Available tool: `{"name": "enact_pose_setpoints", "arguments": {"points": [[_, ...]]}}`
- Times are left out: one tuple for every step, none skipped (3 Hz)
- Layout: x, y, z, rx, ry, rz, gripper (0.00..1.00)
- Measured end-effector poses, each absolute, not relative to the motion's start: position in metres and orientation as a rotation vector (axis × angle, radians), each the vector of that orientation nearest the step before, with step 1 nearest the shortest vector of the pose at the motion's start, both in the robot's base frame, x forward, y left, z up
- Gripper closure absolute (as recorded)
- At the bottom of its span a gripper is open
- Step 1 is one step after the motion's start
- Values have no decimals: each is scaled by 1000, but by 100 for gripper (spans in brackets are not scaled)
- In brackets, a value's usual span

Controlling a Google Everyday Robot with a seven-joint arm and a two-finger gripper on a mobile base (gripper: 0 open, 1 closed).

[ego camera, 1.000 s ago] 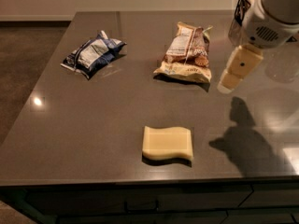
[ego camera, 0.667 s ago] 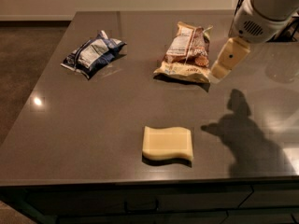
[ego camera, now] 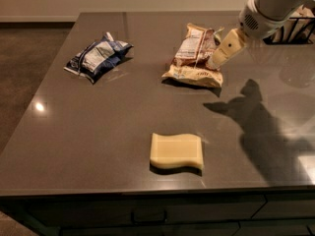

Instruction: Pick brown chip bag

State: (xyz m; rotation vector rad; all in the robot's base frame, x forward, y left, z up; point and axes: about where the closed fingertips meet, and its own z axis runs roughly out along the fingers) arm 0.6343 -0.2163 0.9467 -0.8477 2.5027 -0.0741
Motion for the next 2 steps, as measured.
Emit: {"name": "enact_pose_setpoints", "arguments": {"points": [[675,-221,931,-690,2532,0,0],[709,-217,920,-598,2536,63,0]]}}
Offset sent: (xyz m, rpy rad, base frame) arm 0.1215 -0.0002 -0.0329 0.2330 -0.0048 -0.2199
